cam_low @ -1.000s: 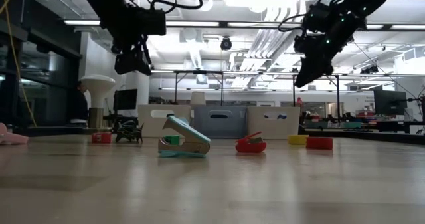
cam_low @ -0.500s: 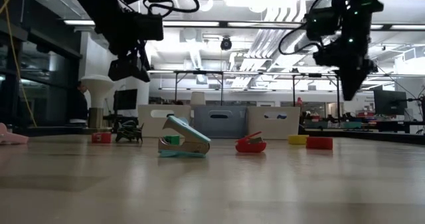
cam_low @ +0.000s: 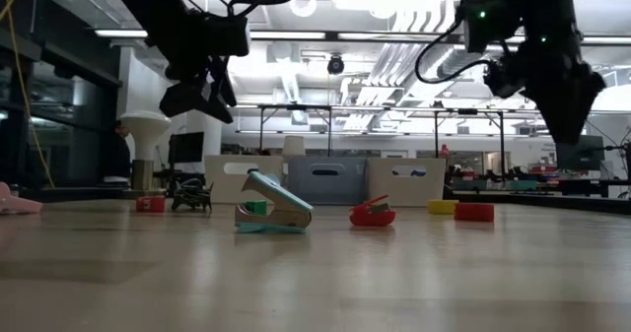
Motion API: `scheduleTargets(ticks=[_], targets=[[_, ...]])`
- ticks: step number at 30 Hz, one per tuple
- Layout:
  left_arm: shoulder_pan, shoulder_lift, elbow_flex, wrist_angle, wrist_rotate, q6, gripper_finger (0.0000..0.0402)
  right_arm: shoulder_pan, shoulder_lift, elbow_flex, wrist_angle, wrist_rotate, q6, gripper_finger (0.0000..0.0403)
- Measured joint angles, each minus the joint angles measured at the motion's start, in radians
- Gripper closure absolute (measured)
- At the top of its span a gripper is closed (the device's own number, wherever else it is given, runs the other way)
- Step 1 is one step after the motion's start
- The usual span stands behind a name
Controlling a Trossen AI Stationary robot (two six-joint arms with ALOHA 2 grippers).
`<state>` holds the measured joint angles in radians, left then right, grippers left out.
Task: Pick and place Stapler, Stapler remover, tape
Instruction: Put the pink staple remover into the black bin
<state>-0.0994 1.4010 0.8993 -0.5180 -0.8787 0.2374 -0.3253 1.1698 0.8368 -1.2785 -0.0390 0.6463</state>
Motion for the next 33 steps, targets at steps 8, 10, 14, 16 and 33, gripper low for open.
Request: scheduleTargets(ticks=[8, 10, 14, 16, 33], targets=[[-0.019, 0.000, 0.000, -0.041, 0.064, 0.024, 0.0218, 0.212, 0.019, 0.000, 0.000, -0.032, 0.388, 0.0201], [-0.030, 0.000, 0.000, -0.057, 0.062, 0.024, 0.0218, 0.266, 0.035, 0.000, -0.002, -0.035, 0.491, 0.0201], [-0.051, 0.000, 0.000, -0.073, 0.061, 0.052, 0.0218, 0.371, 0.088, 0.000, -0.003, -0.048, 0.682, 0.0201], [-0.054, 0.000, 0.000, -0.074, 0.058, 0.073, 0.0218, 0.422, 0.125, 0.000, -0.002, -0.064, 0.760, 0.0201], [-0.052, 0.000, 0.000, -0.076, 0.075, 0.138, 0.0218, 0.597, 0.283, -0.002, 0.071, -0.055, 1.137, 0.0201]])
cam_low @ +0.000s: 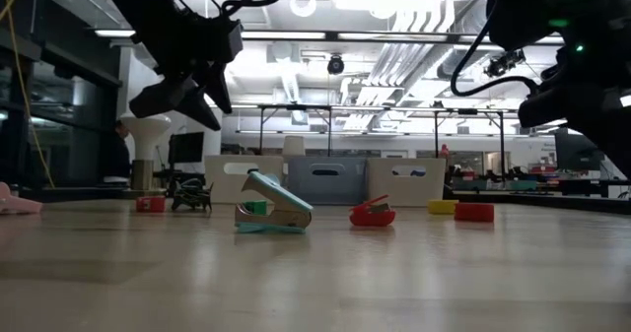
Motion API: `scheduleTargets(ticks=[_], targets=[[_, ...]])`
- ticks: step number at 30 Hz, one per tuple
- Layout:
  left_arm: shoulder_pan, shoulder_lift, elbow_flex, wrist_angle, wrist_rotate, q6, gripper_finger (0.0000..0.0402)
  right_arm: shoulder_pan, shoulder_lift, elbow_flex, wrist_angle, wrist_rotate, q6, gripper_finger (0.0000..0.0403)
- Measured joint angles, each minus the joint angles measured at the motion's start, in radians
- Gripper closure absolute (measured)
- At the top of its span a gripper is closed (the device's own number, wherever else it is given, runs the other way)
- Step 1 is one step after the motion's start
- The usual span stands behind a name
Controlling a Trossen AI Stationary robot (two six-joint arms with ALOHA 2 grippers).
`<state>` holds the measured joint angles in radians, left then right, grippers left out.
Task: Pick and place Stapler, Stapler remover, tape
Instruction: Put the pink staple remover into the black bin
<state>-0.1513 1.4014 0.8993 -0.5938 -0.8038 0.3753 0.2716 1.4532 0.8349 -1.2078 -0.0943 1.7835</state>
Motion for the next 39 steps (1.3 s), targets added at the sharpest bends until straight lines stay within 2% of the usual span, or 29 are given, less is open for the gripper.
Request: scheduleTargets(ticks=[8, 14, 24, 35, 39], targets=[[0.000, 0.000, 0.000, -0.001, 0.010, 0.043, 0.0218, -0.003, -0.001, -0.003, 0.016, 0.006, 0.086, 0.0201], [0.000, 0.000, 0.000, -0.005, 0.012, 0.066, 0.0218, -0.003, -0.002, -0.125, 0.158, -0.079, 0.136, 0.0201], [0.000, 0.000, 0.001, -0.006, 0.012, 0.086, 0.0218, -0.003, -0.022, -0.230, 0.338, -0.068, 0.196, 0.0201], [0.000, 0.000, 0.001, 0.000, 0.032, 0.092, 0.0218, -0.003, -0.061, -0.241, 0.342, -0.005, 0.215, 0.0213], [0.000, 0.000, 0.001, 0.004, 0.037, 0.092, 0.0218, -0.002, -0.090, -0.243, 0.341, 0.099, 0.243, 0.0213]])
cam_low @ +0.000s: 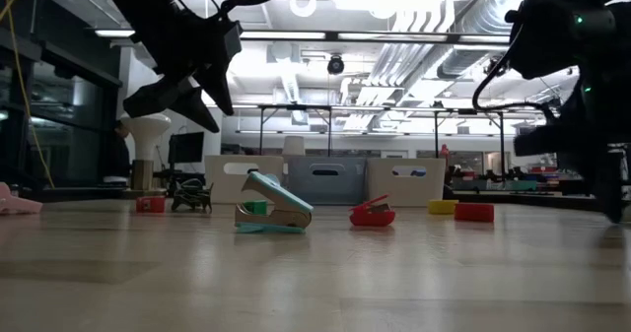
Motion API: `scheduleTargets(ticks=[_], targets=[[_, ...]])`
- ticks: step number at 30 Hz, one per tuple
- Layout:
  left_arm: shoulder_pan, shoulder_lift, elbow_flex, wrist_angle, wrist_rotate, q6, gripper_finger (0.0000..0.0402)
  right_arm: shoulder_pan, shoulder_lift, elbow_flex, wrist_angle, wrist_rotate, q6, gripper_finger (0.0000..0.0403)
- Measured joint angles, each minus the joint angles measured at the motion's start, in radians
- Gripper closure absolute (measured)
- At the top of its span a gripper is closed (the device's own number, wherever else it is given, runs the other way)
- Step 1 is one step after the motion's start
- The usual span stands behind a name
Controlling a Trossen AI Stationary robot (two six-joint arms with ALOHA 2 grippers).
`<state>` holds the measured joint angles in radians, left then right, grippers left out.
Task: Pick and place Stapler, Stapler remover, tape
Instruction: Put the pink staple remover into the black bin
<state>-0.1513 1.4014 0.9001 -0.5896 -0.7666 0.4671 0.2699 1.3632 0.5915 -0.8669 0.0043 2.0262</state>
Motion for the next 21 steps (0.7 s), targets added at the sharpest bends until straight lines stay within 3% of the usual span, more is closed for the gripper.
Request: scheduleTargets(ticks=[12, 21], targets=[[0.000, 0.000, 0.000, -0.001, 0.006, 0.000, 0.0218, 0.001, -0.003, -0.002, -0.003, 0.009, 0.020, 0.0215], [0.000, 0.000, 0.000, -0.003, 0.007, 0.000, 0.0218, 0.001, -0.003, -0.002, 0.002, -0.006, 0.004, 0.0271]])
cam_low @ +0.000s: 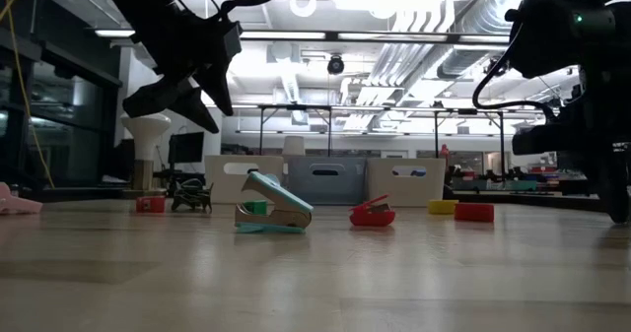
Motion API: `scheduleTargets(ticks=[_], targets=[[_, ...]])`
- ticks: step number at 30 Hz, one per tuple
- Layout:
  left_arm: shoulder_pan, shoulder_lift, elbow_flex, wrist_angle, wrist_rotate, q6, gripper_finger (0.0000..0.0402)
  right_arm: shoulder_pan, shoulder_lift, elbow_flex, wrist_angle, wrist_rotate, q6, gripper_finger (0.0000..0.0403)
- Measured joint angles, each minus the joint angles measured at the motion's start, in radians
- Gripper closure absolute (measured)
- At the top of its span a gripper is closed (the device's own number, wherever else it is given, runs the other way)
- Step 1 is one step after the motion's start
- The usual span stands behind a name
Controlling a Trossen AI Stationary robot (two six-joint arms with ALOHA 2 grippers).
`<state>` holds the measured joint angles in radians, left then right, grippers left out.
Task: Pick and place Stapler, Stapler remover, tape
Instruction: Put the pink staple remover into the black bin
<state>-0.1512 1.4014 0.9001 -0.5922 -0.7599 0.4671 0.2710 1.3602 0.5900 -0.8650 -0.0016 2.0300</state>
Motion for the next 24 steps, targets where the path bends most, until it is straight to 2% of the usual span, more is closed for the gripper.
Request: scheduleTargets(ticks=[5, 10, 17, 24], targets=[[0.000, 0.000, 0.000, -0.002, 0.000, 0.000, 0.0218, 0.000, -0.001, 0.000, 0.000, -0.001, -0.053, 0.0300], [0.000, 0.000, 0.000, -0.023, -0.001, 0.000, 0.0218, 0.000, -0.001, 0.001, 0.000, 0.017, -0.143, 0.0302], [0.001, 0.000, 0.000, -0.056, -0.114, -0.033, 0.0218, -0.018, -0.001, 0.003, 0.031, 0.095, -0.316, 0.0302], [0.001, 0.000, 0.000, -0.066, -0.178, -0.057, 0.0218, -0.113, -0.025, 0.003, 0.143, 0.135, -0.588, 0.0302]])
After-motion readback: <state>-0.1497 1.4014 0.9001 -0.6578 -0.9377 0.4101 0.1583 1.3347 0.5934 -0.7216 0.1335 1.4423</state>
